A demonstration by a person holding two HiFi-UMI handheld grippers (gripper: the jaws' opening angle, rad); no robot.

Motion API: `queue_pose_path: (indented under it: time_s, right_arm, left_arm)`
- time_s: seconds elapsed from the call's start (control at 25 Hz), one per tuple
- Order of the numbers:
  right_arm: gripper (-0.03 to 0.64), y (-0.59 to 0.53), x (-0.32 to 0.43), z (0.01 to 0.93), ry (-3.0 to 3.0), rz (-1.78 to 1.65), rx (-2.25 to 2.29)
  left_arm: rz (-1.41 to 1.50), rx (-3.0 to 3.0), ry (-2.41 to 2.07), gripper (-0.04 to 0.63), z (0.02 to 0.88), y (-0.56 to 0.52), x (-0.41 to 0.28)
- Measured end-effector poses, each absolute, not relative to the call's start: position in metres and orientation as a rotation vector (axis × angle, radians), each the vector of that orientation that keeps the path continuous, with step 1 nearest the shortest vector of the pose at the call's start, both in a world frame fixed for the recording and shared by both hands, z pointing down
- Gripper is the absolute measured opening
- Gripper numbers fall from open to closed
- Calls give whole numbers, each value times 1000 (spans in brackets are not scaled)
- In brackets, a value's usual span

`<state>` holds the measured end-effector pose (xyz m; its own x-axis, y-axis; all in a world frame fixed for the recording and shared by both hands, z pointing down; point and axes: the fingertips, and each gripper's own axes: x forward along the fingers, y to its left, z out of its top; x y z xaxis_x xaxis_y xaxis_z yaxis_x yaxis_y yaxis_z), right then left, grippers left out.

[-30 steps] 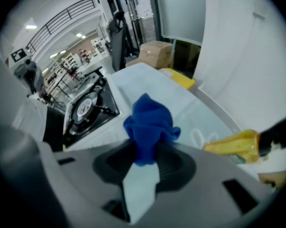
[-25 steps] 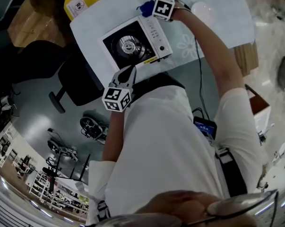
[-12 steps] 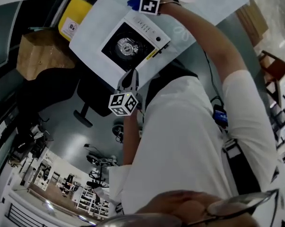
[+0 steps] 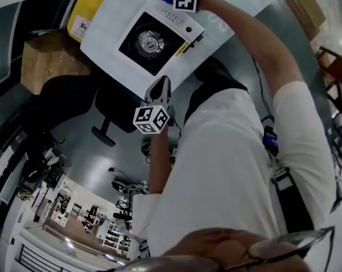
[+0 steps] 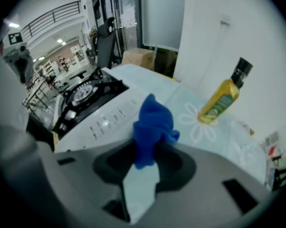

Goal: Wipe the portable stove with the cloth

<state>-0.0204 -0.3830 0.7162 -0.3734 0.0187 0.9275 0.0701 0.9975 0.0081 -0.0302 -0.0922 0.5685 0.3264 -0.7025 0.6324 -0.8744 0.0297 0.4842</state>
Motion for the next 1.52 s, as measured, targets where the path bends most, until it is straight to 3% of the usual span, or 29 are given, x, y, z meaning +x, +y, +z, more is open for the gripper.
queue_pose_path:
  time_s: [1.52]
  right_arm:
    - [135,-288,87,714,-1964,-56,-112]
  left_arm:
    - [261,1801,-1394,37,566,-47,21]
